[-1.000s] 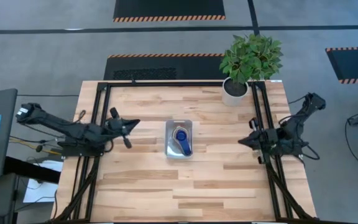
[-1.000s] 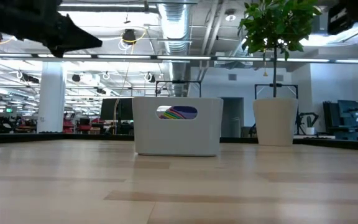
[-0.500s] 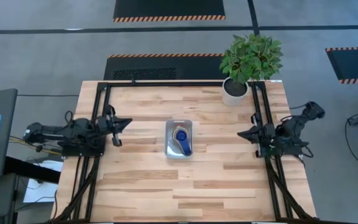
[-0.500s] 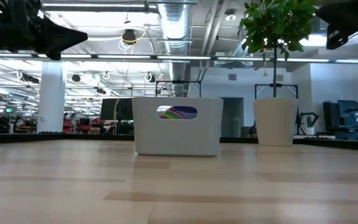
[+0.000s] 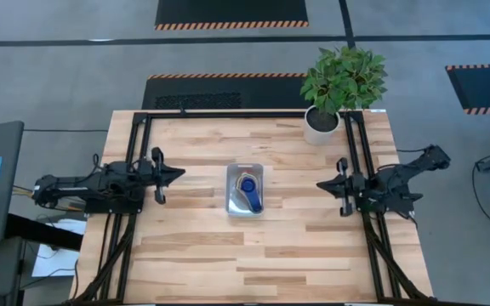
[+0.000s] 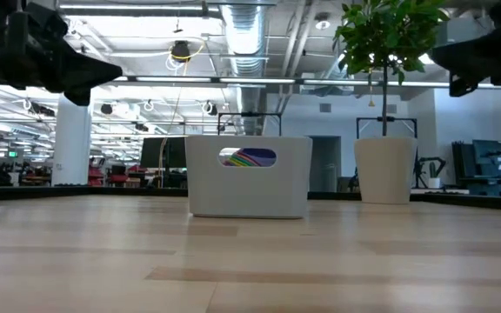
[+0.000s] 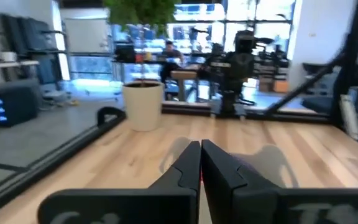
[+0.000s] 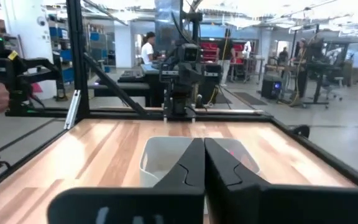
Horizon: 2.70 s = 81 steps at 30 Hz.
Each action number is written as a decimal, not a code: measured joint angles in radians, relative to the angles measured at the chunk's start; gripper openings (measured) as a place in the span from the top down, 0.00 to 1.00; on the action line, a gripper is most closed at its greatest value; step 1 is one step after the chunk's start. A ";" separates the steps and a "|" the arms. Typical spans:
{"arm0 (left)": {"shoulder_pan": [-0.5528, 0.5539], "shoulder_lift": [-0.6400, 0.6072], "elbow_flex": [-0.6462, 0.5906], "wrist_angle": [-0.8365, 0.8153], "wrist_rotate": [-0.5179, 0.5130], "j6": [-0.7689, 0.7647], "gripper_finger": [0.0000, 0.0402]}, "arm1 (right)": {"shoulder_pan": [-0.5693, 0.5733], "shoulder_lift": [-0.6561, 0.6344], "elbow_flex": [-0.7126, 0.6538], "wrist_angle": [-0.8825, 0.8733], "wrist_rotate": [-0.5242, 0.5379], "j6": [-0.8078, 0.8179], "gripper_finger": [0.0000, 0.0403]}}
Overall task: Nest measuring cups in basket
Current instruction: Return to Home Position
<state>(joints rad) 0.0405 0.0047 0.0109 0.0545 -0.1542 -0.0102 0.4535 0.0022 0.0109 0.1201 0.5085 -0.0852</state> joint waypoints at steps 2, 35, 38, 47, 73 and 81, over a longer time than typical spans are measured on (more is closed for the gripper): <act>0.000 0.000 0.000 -0.006 0.022 -0.012 1.00 | -0.006 -0.001 0.000 -0.018 -0.007 0.022 0.96; 0.114 0.043 -0.003 -0.029 0.141 0.154 1.00 | -0.331 0.018 0.000 -0.070 -0.195 0.048 0.94; 0.117 0.053 -0.003 -0.029 0.141 0.241 1.00 | -0.339 0.018 0.000 -0.070 -0.195 0.128 0.93; 0.117 0.054 -0.004 -0.027 0.142 0.198 1.00 | -0.339 0.018 0.000 -0.071 -0.195 0.164 0.90; 0.117 0.054 -0.004 -0.027 0.143 0.062 1.00 | -0.339 0.018 0.000 -0.071 -0.194 0.165 0.90; 0.117 0.054 -0.004 -0.027 0.143 0.062 1.00 | -0.339 0.018 -0.001 -0.071 -0.194 0.165 0.92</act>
<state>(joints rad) 0.1570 0.0589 0.0067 0.0277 -0.0114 0.0515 0.1150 0.0204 0.0101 0.0486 0.3141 0.0795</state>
